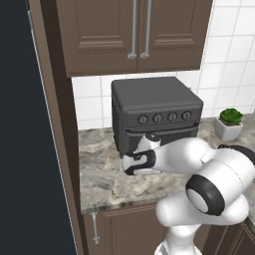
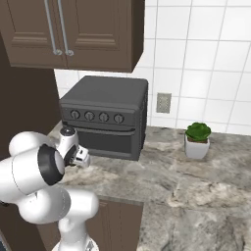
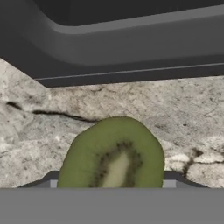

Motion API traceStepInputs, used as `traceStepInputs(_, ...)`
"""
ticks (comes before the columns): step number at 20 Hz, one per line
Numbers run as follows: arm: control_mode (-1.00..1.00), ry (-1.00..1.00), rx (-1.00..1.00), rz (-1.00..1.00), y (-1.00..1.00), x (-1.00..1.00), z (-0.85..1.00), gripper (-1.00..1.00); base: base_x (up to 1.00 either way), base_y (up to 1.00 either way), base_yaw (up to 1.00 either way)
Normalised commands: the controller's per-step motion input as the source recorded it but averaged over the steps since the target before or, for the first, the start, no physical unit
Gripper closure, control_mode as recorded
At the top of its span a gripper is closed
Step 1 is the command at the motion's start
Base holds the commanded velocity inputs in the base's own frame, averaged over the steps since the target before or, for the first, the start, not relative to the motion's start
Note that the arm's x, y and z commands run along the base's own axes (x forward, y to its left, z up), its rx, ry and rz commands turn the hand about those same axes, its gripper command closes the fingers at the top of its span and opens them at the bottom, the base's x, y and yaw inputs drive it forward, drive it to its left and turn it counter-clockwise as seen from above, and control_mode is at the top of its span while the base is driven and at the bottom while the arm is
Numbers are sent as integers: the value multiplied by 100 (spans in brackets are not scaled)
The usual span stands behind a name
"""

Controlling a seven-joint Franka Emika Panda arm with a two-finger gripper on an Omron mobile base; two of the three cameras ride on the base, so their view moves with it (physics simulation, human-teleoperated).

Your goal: Place the kiwi in the correct fridge rack based on whether it is a fruit or vegetable. Finally, close the fridge door.

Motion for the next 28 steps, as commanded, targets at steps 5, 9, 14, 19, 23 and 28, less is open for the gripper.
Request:
traceStepInputs(5,-100,0,0,0,0,8,-1,100,0,0,0)
traceStepInputs(9,-100,0,0,0,0,-17,0,100,0,0,0)
traceStepInputs(14,-100,-2,0,3,-7,-97,52,100,0,0,0)
traceStepInputs(19,-100,-6,0,1,-54,-100,75,100,0,0,0)
traceStepInputs(23,-100,-1,4,0,-84,-67,100,100,0,0,0)
traceStepInputs(28,-100,0,4,0,-85,-52,100,100,0,0,0)
